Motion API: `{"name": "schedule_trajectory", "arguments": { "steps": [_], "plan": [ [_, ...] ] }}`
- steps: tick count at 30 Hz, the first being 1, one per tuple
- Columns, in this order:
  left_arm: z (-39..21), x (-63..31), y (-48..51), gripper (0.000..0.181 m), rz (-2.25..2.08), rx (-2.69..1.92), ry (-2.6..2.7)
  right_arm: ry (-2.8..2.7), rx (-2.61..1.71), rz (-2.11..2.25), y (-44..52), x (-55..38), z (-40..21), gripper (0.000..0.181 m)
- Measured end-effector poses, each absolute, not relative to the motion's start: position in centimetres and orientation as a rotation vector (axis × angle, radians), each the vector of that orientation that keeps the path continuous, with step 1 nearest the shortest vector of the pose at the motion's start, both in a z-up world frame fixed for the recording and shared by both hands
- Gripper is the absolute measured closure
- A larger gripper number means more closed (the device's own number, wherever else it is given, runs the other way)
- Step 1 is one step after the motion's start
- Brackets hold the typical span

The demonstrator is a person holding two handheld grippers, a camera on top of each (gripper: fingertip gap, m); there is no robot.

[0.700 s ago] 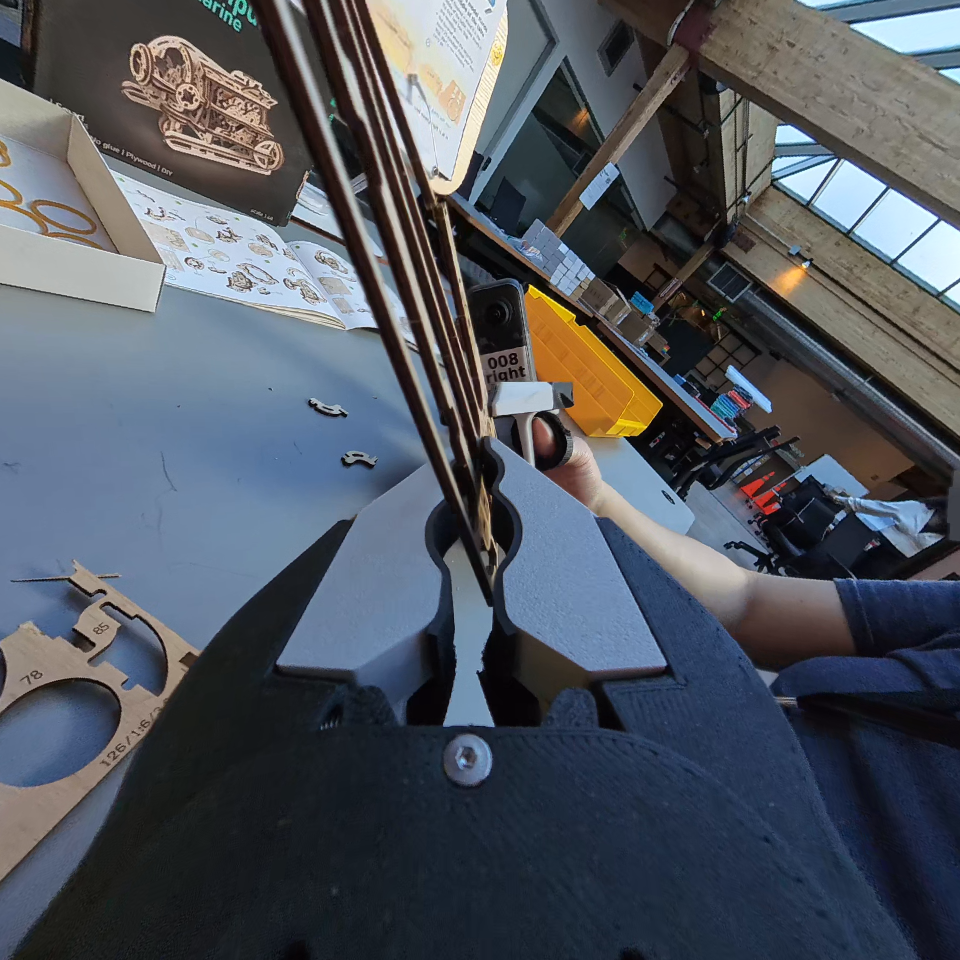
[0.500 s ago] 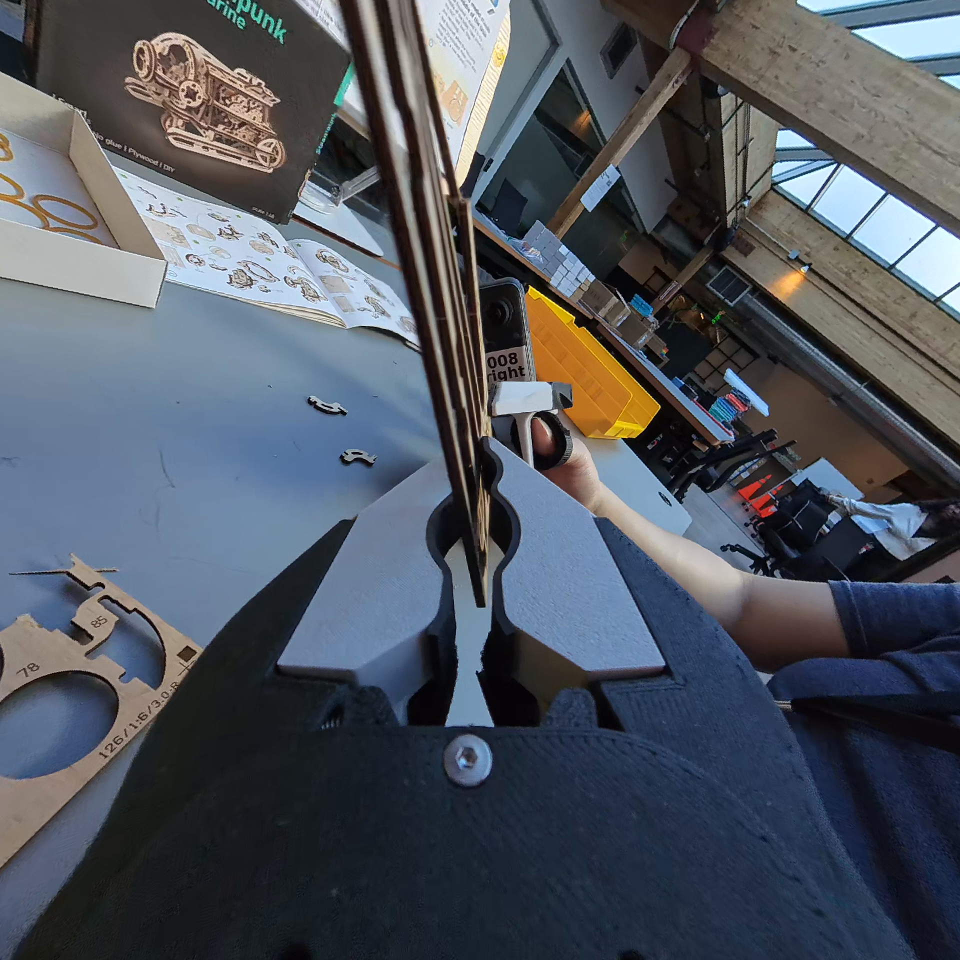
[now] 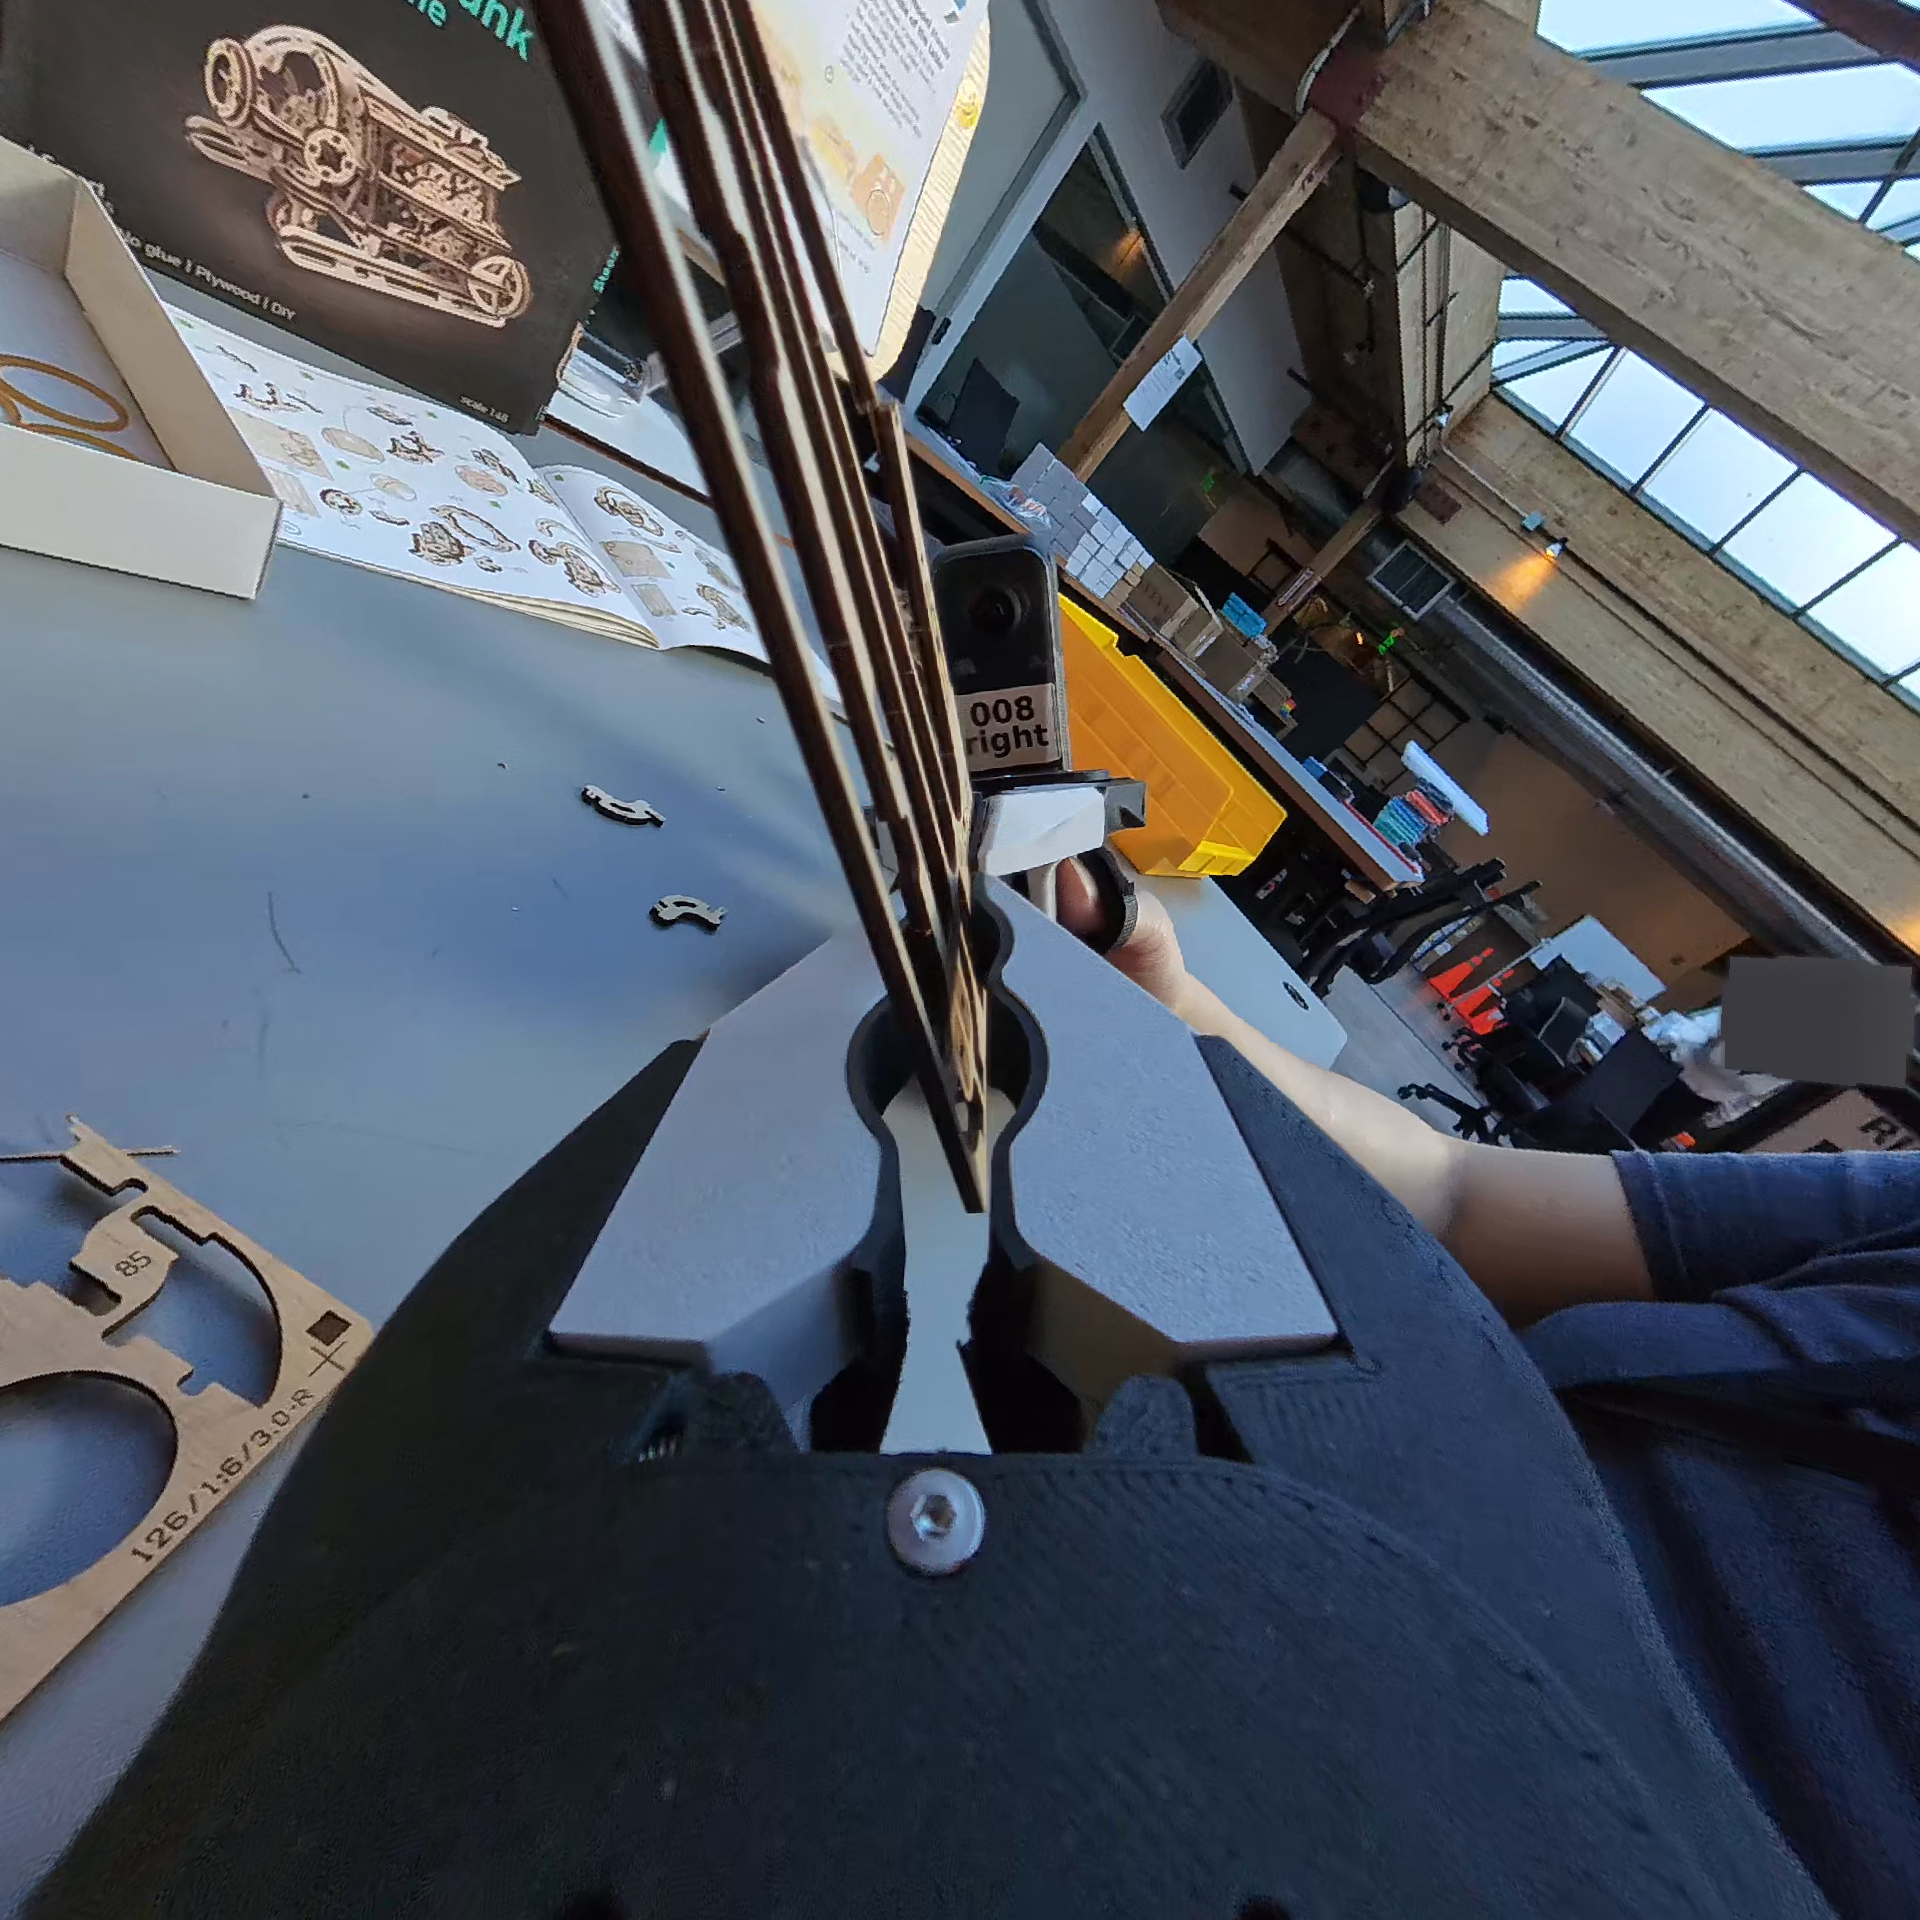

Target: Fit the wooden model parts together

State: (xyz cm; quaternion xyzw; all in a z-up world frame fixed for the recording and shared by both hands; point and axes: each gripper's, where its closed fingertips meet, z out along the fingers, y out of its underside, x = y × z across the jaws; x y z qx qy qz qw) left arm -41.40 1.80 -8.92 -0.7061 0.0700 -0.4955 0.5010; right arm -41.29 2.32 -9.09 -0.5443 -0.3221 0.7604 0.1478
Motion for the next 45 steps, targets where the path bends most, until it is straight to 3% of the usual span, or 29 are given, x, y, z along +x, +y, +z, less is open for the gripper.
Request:
{"name": "schedule_trajectory", "arguments": {
  "steps": [4,11,45],
  "plan": [
    [-8.3,-41.9,1.8,0.17,-1.257,-1.662,0.122,-0.936,-1.571,2.186,2.3,-41.3,-9.2,0.18],
    [-9.2,-41.2,1.8,0.18,-1.241,-1.714,0.156,-0.927,-1.574,2.201,2.3,-41.2,-9.2,0.18],
    [-7.3,-39.0,2.3,0.181,-1.273,-1.773,0.244,-0.844,-1.442,2.248,2.8,-39.2,-7.4,0.18]
  ]
}}
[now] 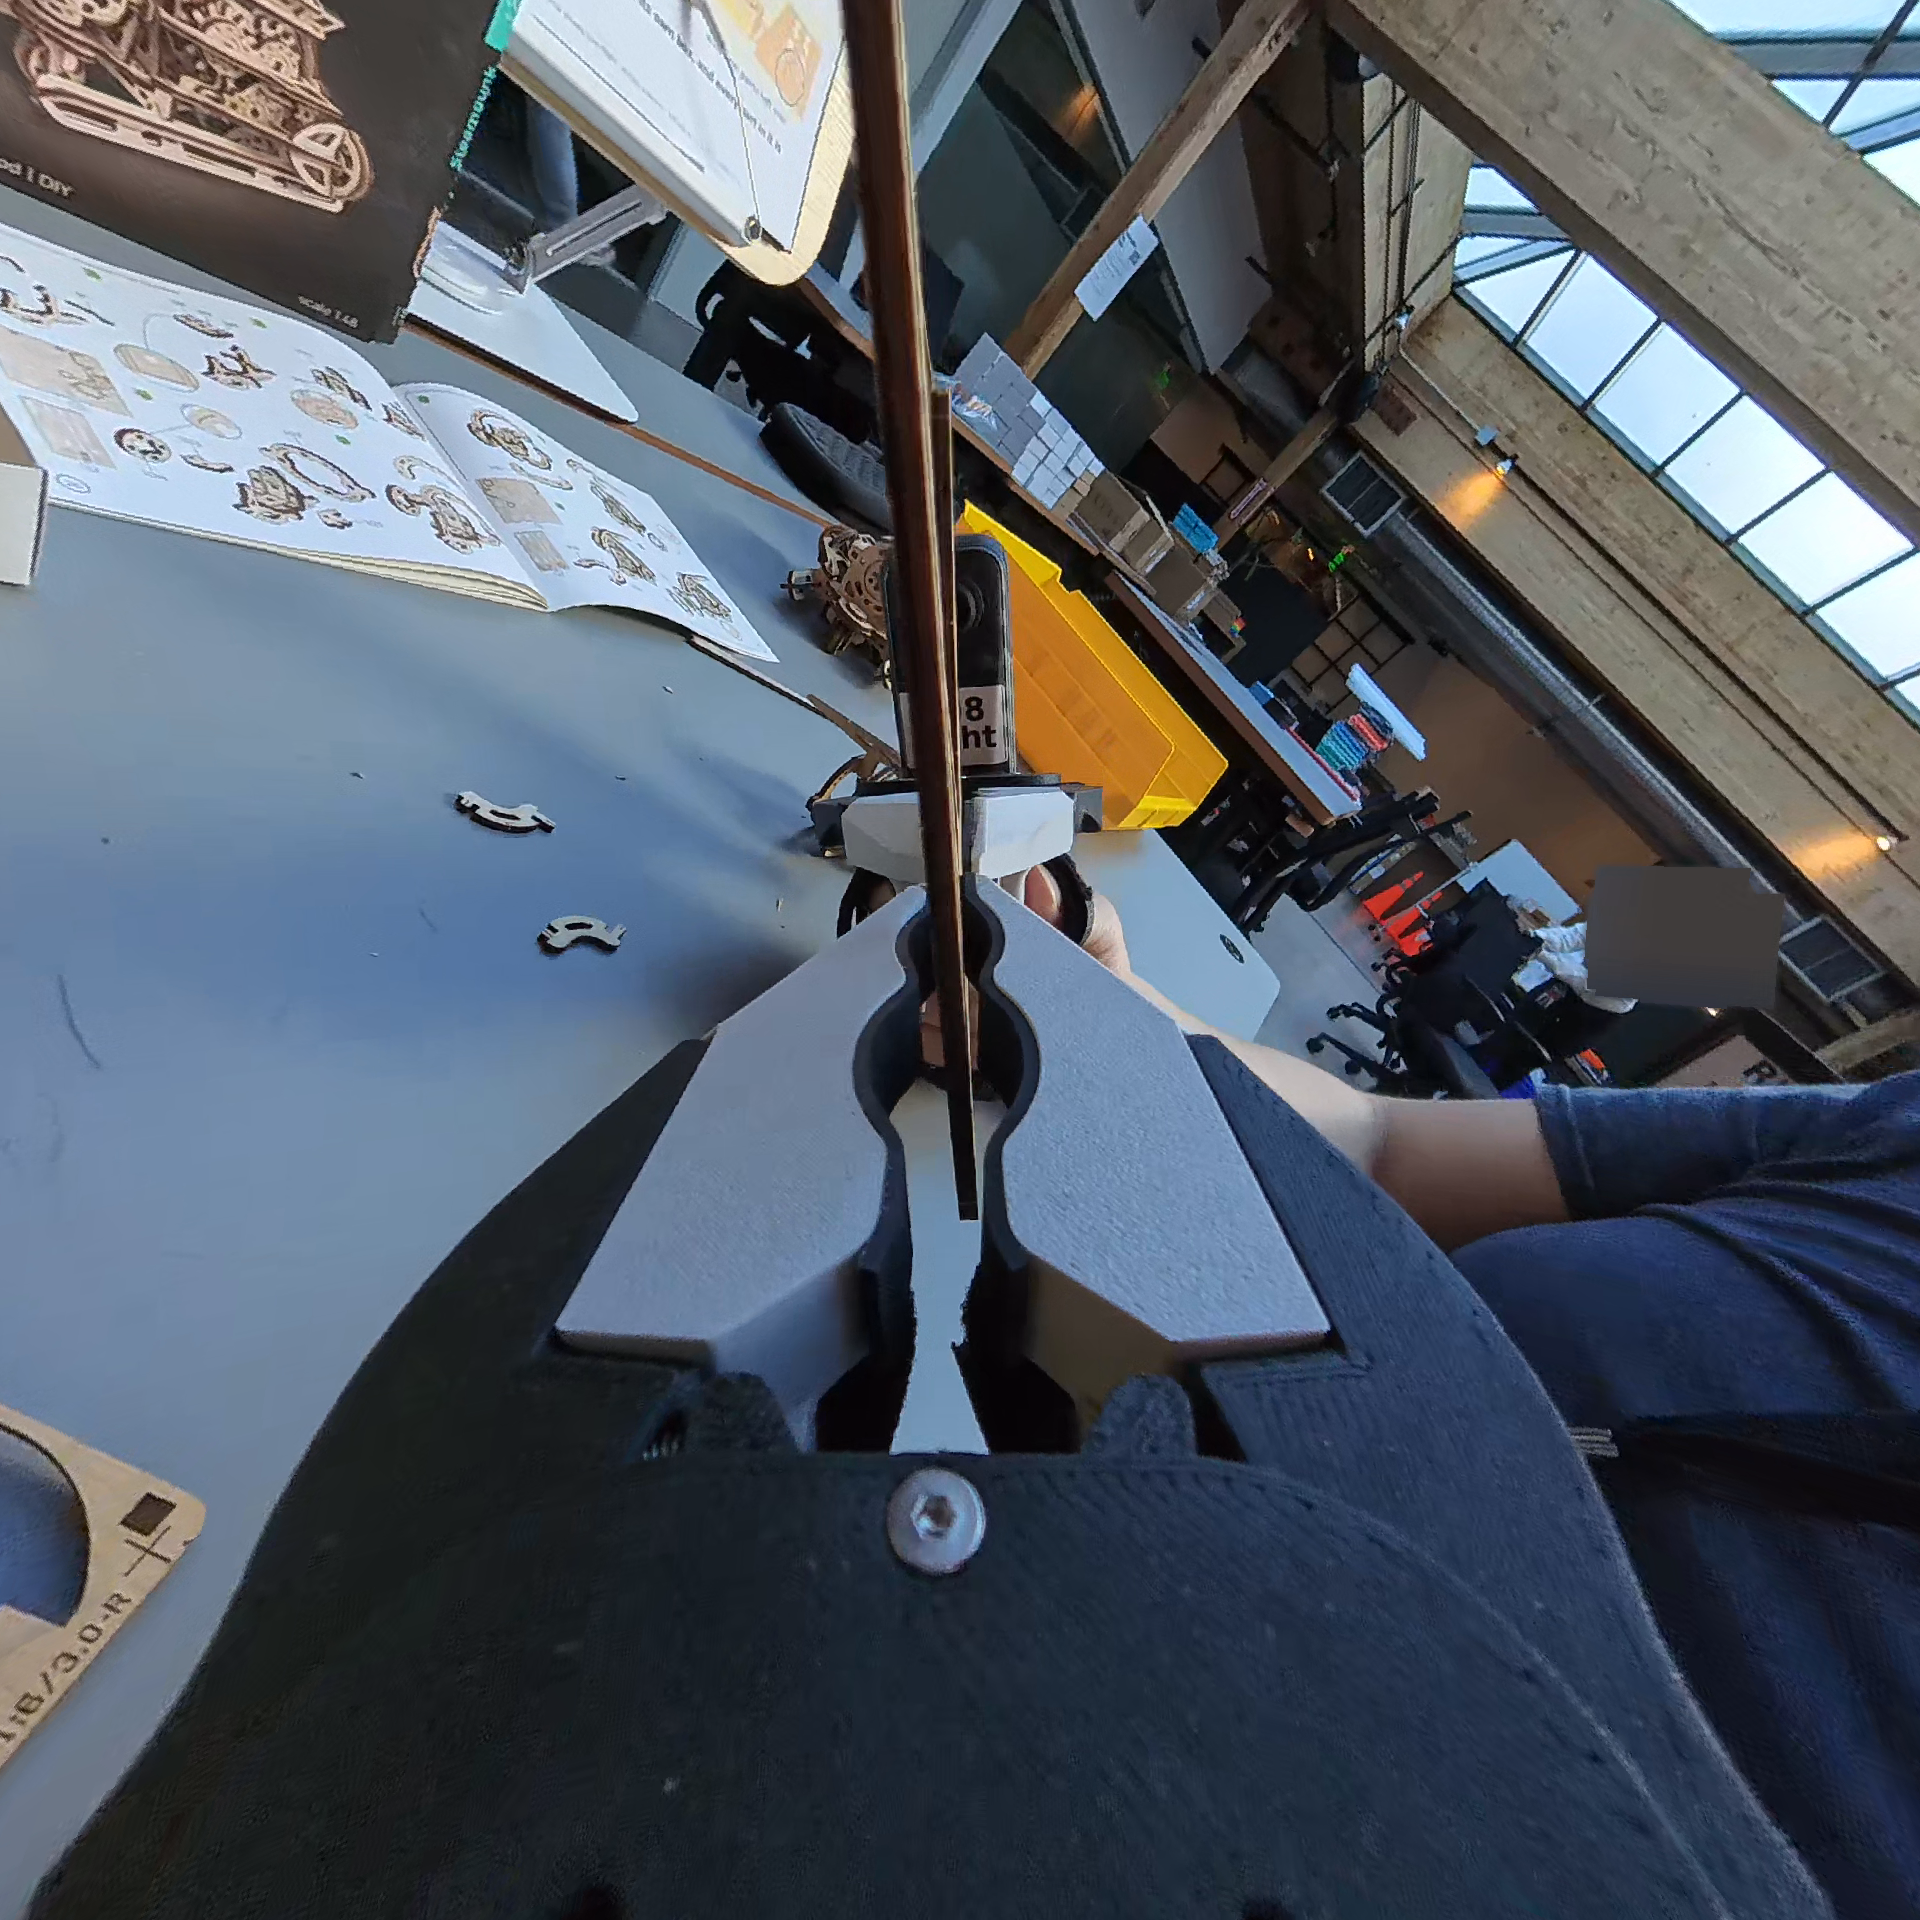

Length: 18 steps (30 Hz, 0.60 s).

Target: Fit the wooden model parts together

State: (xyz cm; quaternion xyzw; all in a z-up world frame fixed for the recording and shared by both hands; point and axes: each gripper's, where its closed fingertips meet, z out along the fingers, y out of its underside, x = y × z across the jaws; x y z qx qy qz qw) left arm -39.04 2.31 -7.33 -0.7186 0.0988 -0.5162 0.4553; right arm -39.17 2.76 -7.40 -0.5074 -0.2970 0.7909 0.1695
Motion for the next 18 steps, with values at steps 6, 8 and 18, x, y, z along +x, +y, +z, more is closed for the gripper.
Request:
{"name": "schedule_trajectory", "arguments": {
  "steps": [6,8,18],
  "plan": [
    [-8.1,-39.3,2.3,0.181,-1.345,-1.722,0.162,-0.877,-1.474,2.224,2.7,-39.5,-8.2,0.18],
    [-8.5,-39.6,2.0,0.181,-1.387,-1.694,0.133,-0.907,-1.497,2.194,2.4,-39.7,-8.6,0.18],
    [-8.9,-39.3,3.6,0.18,-1.391,-1.706,0.176,-0.841,-1.566,2.183,3.9,-39.3,-9.2,0.18]
  ]
}}
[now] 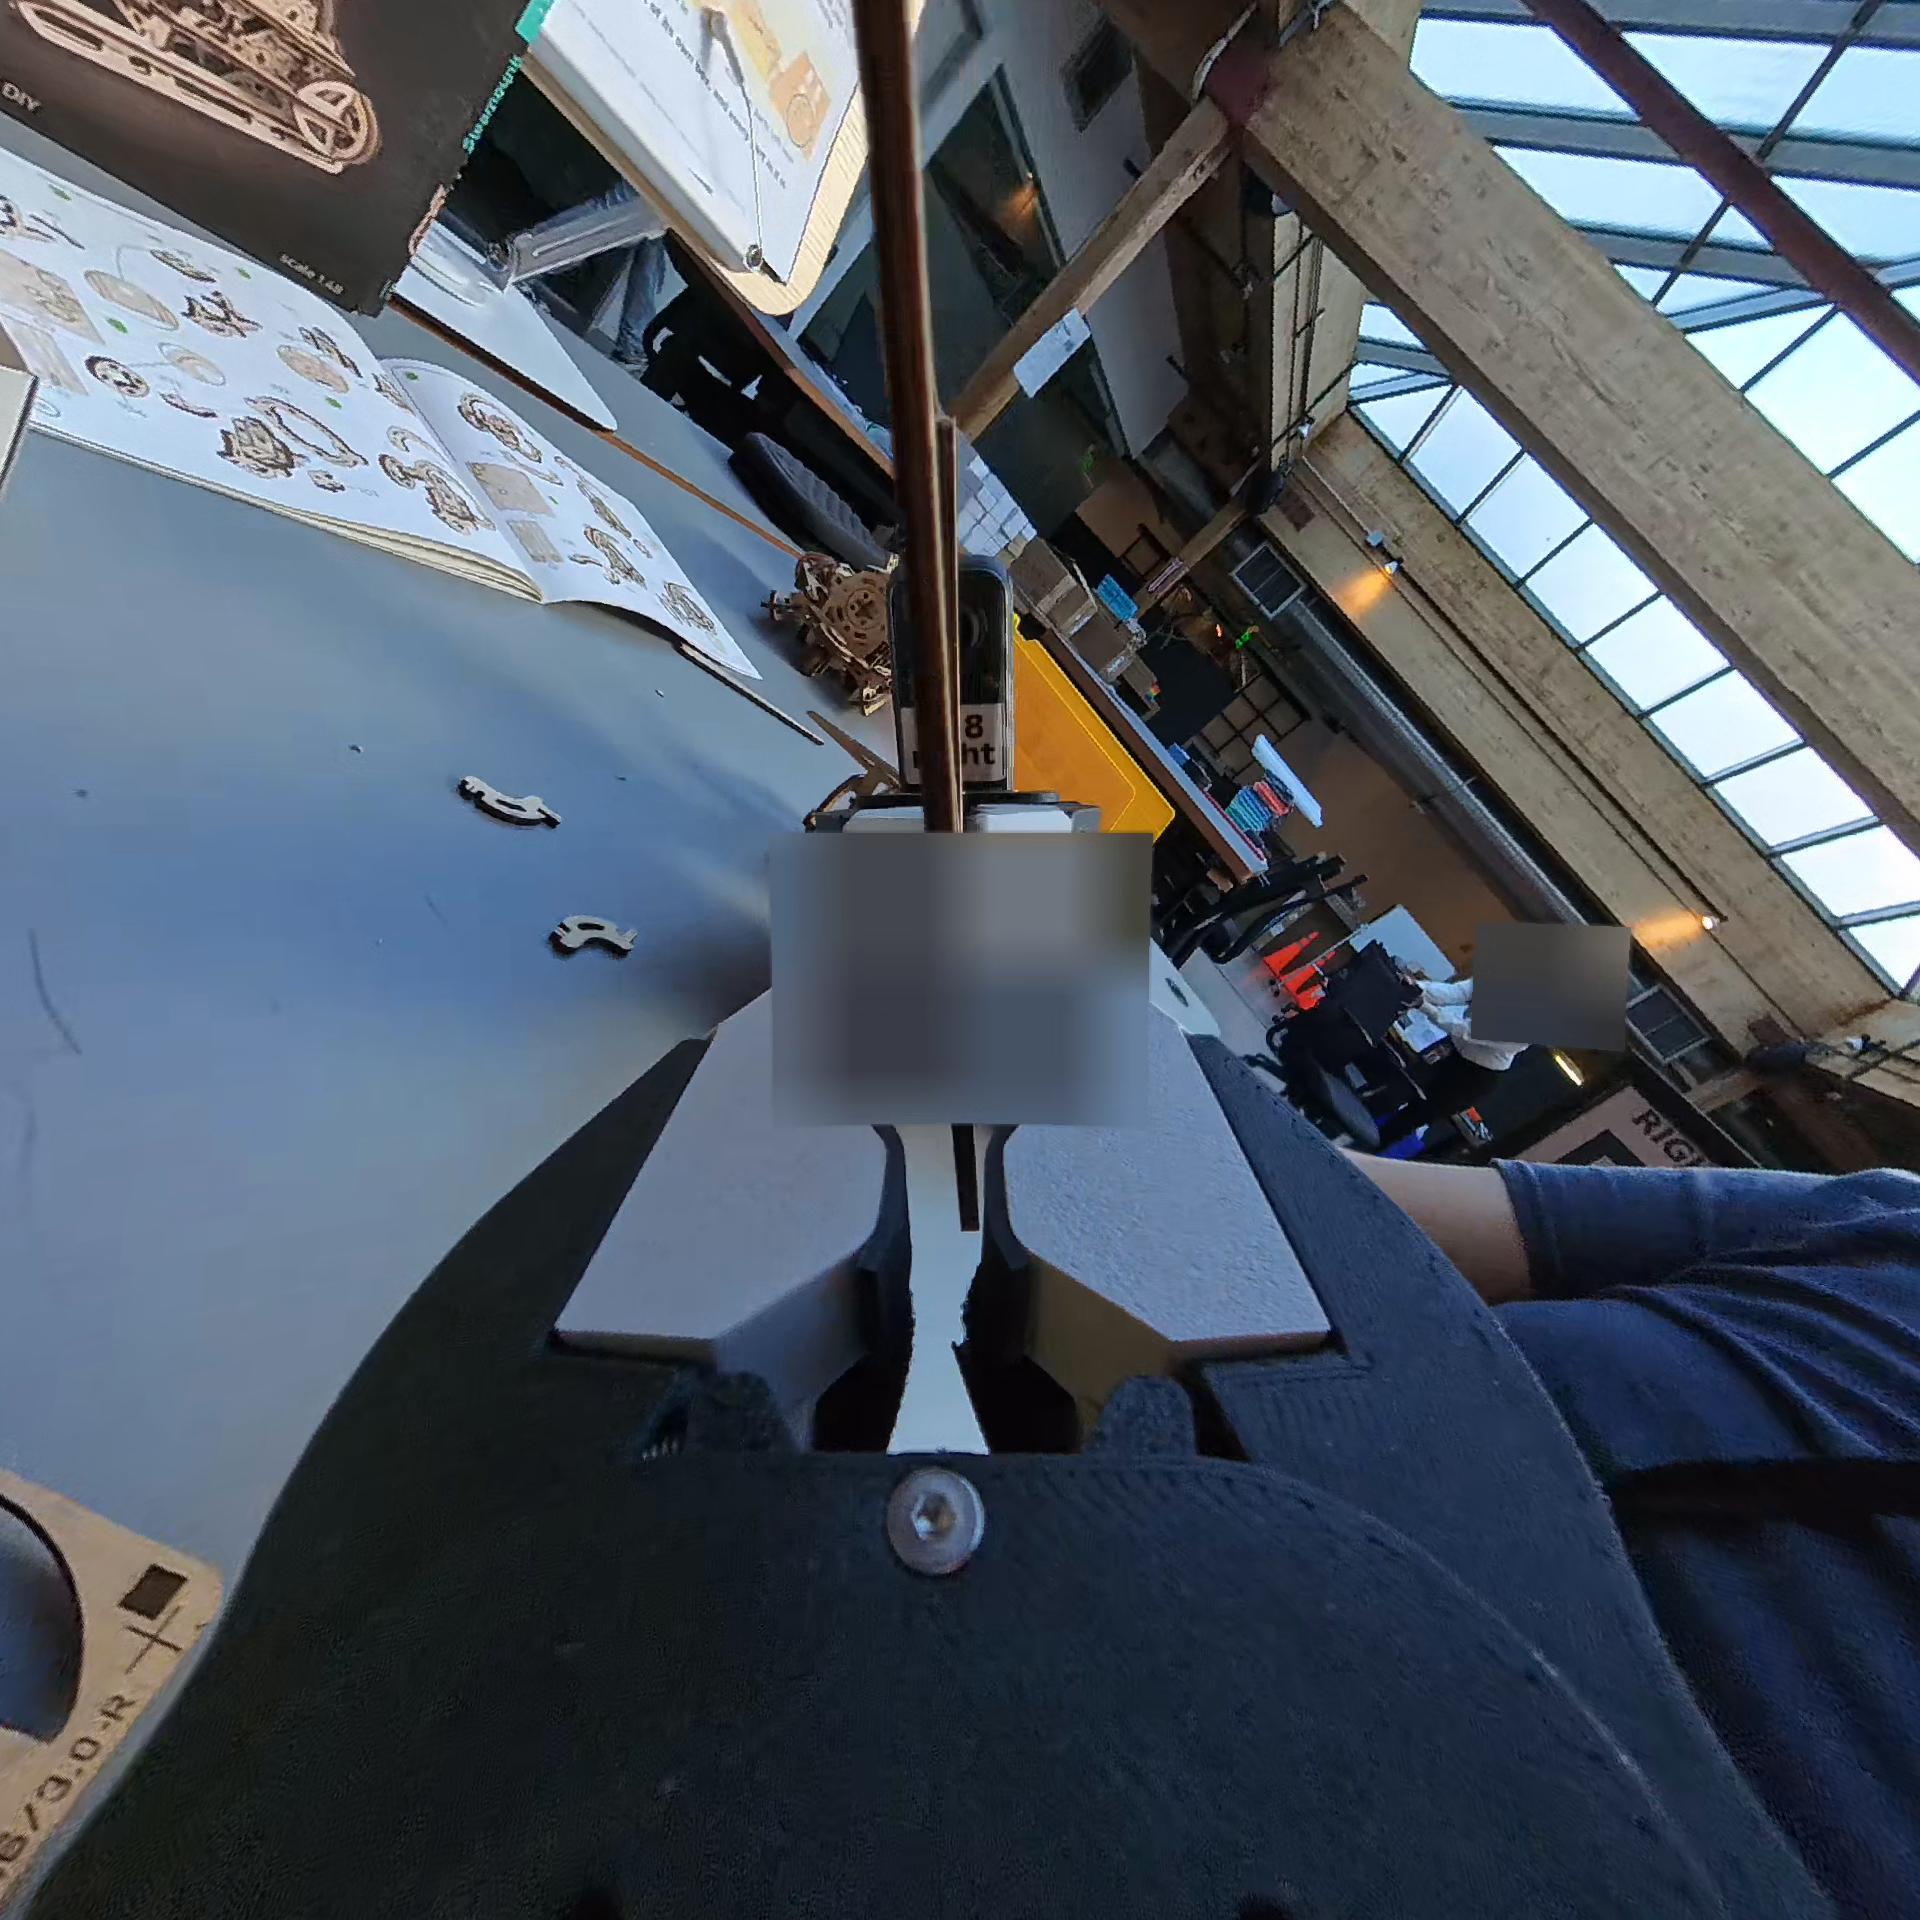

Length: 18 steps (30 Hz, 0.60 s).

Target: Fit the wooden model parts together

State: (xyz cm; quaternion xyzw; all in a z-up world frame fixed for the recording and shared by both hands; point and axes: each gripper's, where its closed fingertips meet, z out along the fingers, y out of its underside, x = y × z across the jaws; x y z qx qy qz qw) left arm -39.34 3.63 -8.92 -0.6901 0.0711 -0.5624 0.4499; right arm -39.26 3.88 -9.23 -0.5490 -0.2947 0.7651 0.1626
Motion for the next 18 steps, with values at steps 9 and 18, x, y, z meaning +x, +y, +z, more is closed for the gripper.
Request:
{"name": "schedule_trajectory", "arguments": {
  "steps": [9,18],
  "plan": [
    [-9.4,-39.0,4.0,0.18,-1.412,-1.689,0.184,-0.895,-1.614,2.131,3.8,-39.4,-9.8,0.18],
    [-10.0,-39.1,3.8,0.181,-1.384,-1.674,0.137,-0.908,-1.65,2.108,3.6,-39.5,-10.2,0.176]
  ]
}}
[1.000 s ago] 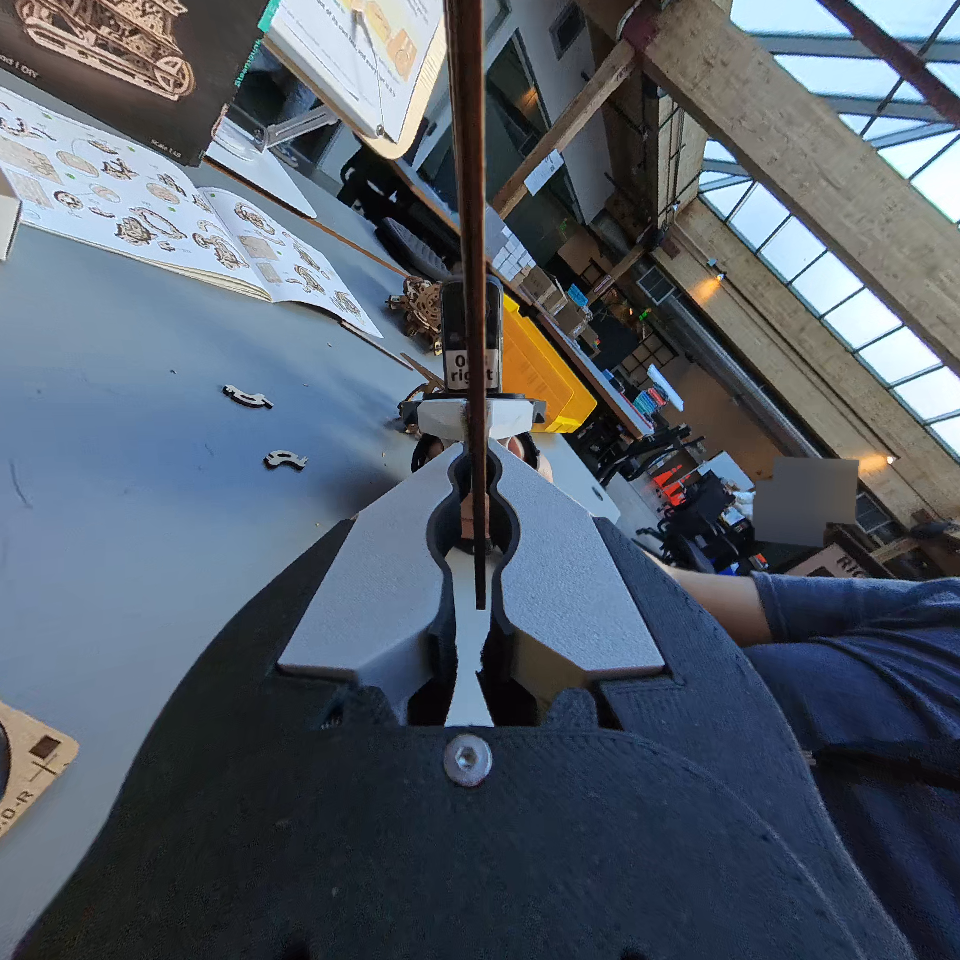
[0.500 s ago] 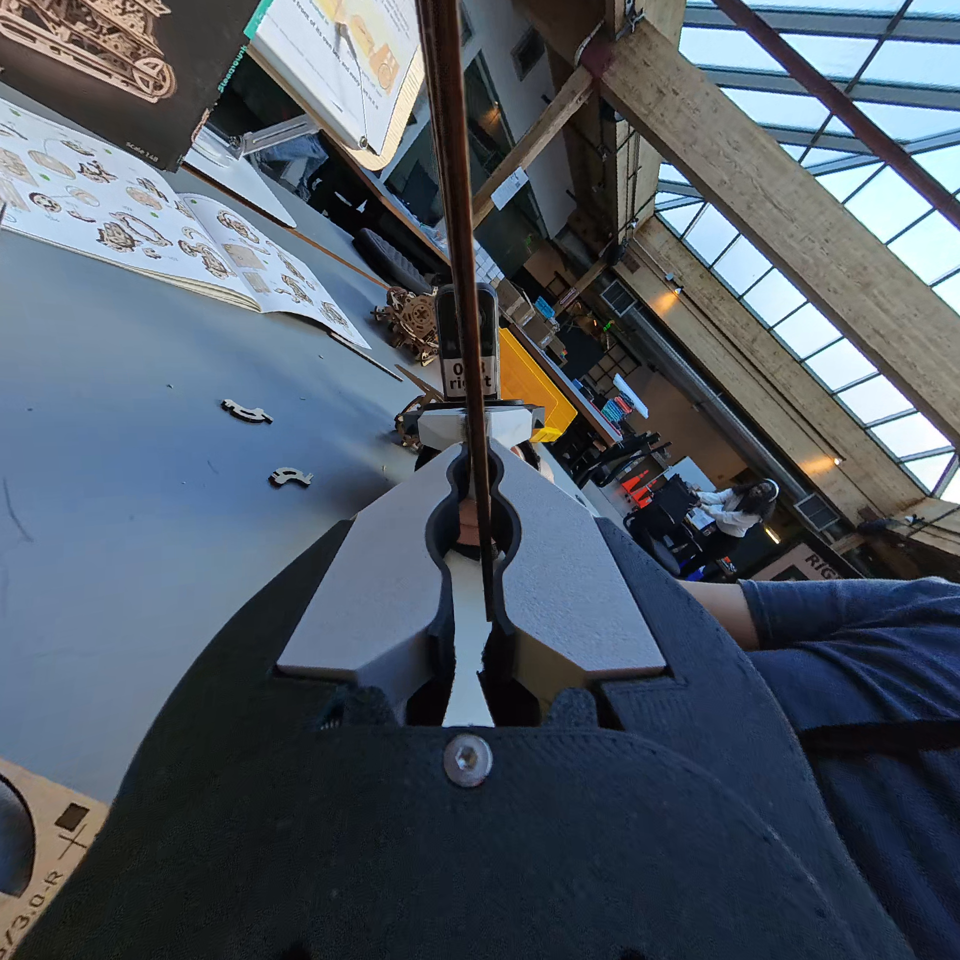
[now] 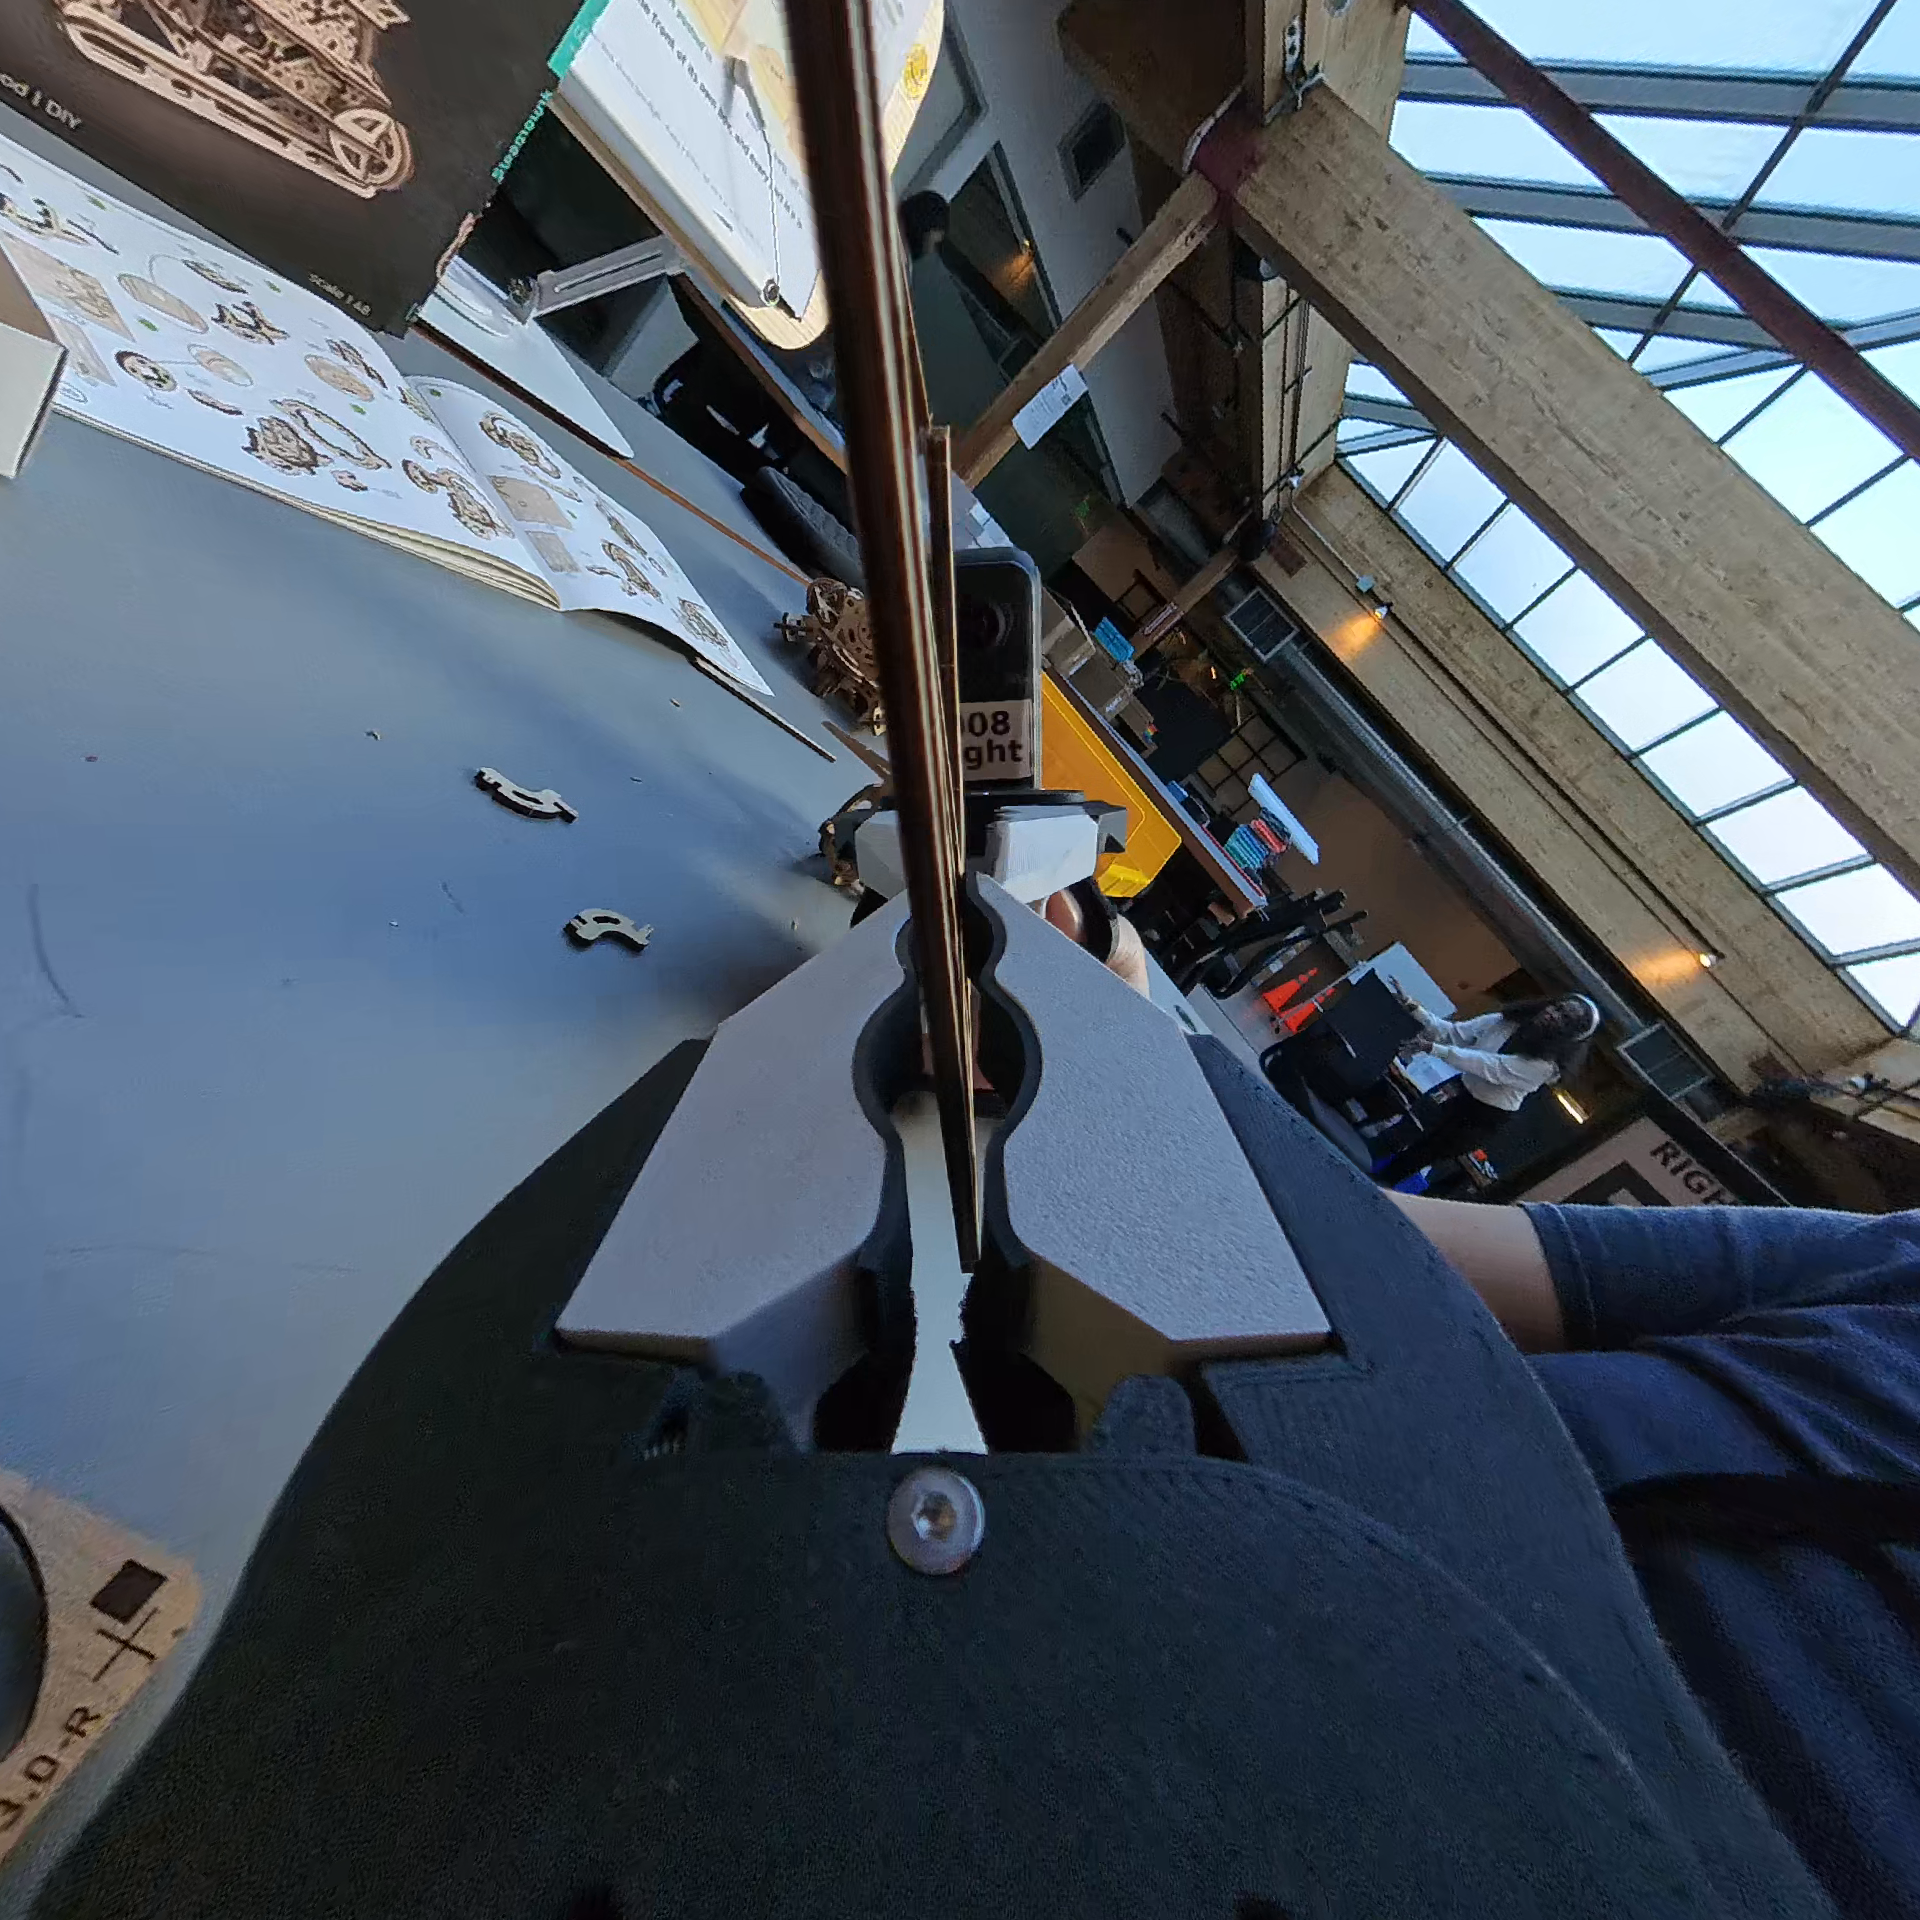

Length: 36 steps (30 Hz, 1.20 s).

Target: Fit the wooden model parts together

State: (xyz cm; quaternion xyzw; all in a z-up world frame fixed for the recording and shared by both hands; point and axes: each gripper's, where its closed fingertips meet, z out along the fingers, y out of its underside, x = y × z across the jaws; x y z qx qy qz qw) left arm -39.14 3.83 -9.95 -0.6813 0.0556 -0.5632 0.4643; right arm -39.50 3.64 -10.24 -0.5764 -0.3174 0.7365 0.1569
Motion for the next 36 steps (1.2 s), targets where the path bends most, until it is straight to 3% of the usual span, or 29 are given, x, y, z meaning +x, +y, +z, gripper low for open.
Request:
{"name": "schedule_trajectory", "arguments": {
  "steps": [8,36],
  "plan": [
    [-10.1,-39.2,3.9,0.181,-1.354,-1.682,0.146,-0.953,-1.685,1.97,3.9,-39.7,-10.6,0.178],
    [-10.3,-39.0,2.7,0.181,-1.381,-1.684,0.22,-1.003,-1.668,2.095,2.6,-39.7,-10.5,0.18]
  ]
}}
